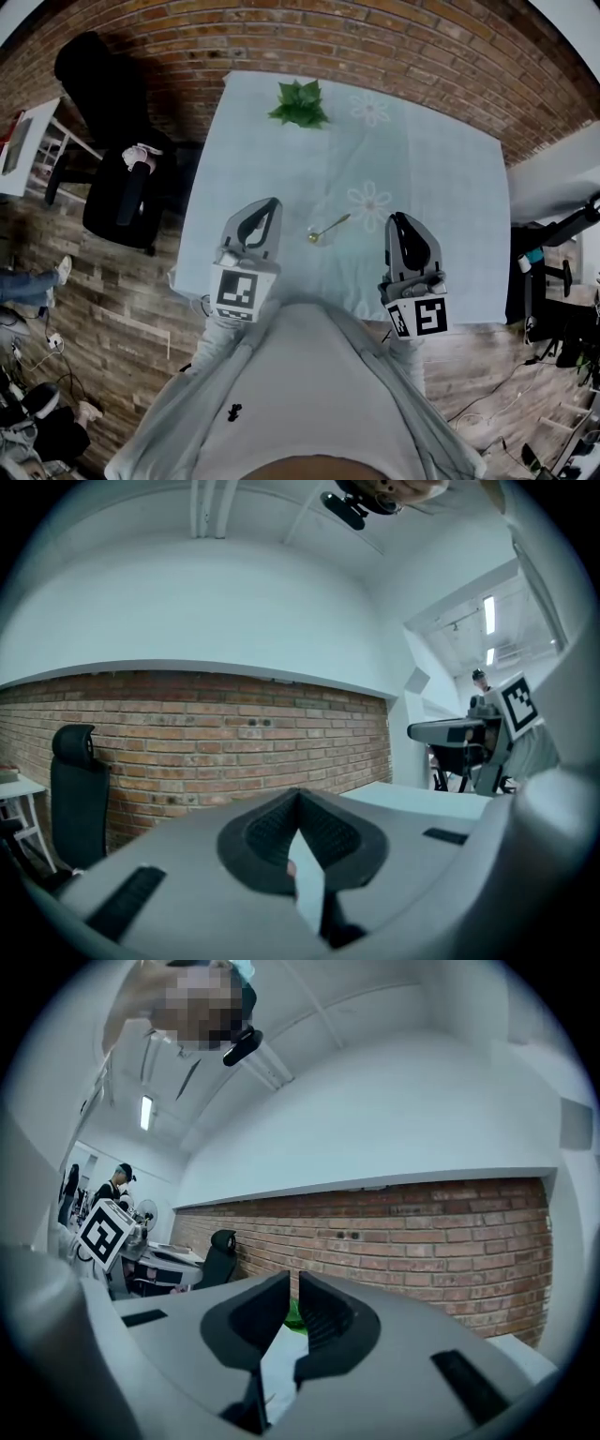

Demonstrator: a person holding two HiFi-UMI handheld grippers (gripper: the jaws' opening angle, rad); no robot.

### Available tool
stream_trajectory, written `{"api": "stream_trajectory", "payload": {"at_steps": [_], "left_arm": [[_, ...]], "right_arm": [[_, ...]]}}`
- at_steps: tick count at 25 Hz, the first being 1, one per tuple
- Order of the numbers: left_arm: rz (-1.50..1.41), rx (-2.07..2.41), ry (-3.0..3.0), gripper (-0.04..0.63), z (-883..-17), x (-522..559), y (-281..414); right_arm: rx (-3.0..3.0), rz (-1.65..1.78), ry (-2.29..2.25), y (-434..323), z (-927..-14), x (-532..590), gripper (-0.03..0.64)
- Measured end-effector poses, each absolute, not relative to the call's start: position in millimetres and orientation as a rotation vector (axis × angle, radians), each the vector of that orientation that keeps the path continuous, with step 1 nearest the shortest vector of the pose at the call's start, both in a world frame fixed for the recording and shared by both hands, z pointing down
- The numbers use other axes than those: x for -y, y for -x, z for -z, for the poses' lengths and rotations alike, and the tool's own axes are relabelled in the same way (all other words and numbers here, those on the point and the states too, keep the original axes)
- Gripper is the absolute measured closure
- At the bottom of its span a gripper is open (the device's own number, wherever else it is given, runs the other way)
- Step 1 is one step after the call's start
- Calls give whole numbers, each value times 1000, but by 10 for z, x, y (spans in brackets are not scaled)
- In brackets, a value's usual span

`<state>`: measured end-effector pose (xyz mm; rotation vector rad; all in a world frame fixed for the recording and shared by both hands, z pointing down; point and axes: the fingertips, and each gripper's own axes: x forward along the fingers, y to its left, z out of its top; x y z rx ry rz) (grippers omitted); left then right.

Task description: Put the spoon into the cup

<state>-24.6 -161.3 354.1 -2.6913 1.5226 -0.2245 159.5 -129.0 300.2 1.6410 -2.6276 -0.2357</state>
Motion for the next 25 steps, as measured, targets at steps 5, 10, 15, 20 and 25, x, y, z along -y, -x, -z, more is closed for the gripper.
{"api": "stream_trajectory", "payload": {"at_steps": [5, 10, 15, 20, 25], "left_arm": [[251, -1499, 2716, 577, -3587, 1655, 237], [266, -1507, 2720, 577, -3629, 1695, 273], [273, -1526, 2719, 577, -3662, 1727, 344], [275, -1536, 2722, 577, -3683, 1764, 386], [279, -1531, 2729, 577, -3696, 1775, 370]], "right_arm": [[2636, 140, -1654, -1599, -3109, 1331, 600], [2636, 82, -1667, -1607, -3235, 1379, 601], [2616, 61, -1671, -1583, -3325, 1427, 601], [2620, 38, -1665, -1535, -3363, 1461, 601], [2621, 23, -1668, -1538, -3366, 1461, 601]]}}
